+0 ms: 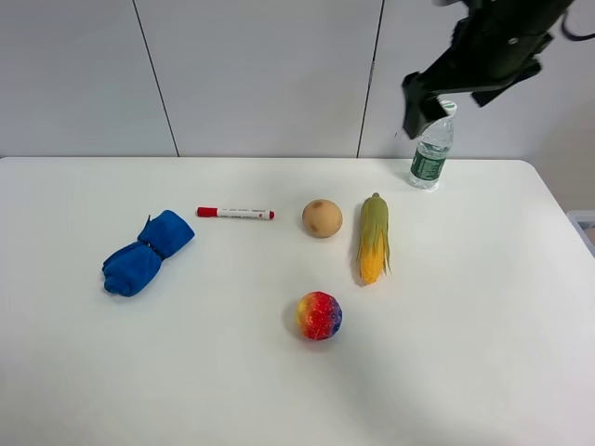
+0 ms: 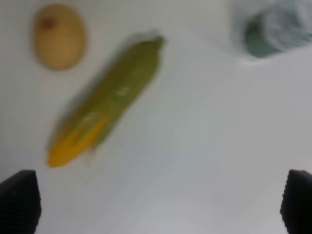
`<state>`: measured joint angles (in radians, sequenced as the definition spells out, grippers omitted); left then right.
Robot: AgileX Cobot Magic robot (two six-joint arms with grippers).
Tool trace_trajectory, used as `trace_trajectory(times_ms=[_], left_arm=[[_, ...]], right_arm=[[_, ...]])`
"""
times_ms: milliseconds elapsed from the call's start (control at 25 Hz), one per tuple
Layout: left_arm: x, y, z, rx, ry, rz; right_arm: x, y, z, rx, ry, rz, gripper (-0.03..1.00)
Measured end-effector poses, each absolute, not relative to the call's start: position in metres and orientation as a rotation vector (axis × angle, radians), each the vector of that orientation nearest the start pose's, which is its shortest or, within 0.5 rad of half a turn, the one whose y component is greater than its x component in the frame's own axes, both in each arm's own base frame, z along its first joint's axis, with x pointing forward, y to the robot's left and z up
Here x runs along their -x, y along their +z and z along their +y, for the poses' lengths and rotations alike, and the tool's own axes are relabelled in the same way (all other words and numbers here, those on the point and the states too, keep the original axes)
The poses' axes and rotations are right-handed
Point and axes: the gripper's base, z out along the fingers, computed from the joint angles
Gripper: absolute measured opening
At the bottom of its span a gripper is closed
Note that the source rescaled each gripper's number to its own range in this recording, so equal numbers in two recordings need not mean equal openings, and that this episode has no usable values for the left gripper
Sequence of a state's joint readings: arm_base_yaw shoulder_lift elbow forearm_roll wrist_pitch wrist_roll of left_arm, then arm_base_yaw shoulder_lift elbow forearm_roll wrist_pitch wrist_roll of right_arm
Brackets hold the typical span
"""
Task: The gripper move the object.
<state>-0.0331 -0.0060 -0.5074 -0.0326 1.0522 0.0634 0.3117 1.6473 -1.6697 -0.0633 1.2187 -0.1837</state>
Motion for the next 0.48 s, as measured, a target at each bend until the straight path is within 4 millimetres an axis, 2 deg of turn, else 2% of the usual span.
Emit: trace_trajectory(times_ms=[120,280,400,480], left_arm=[[0.006,0.28,-0.002,-0.099,-0.02,2.02],[0.006,0.28,-0.002,-0.099,-0.02,2.02],[0.006,0.28,-0.002,-0.099,-0.02,2.02],[0.006,0.28,-0.002,-0.099,-0.02,2.02]], right_arm=[[-0.328,0.388,0.058,0.496,-0.116,2.575,1.0],[-0.31,0.415,0.003,0.202,-0.2,2.535,1.0],[-0.289,0.435,-0.03,0.005,-0.257,2.479,1.0],[-0.272,0.449,-0.044,-0.104,-0.28,2.43,1.0]])
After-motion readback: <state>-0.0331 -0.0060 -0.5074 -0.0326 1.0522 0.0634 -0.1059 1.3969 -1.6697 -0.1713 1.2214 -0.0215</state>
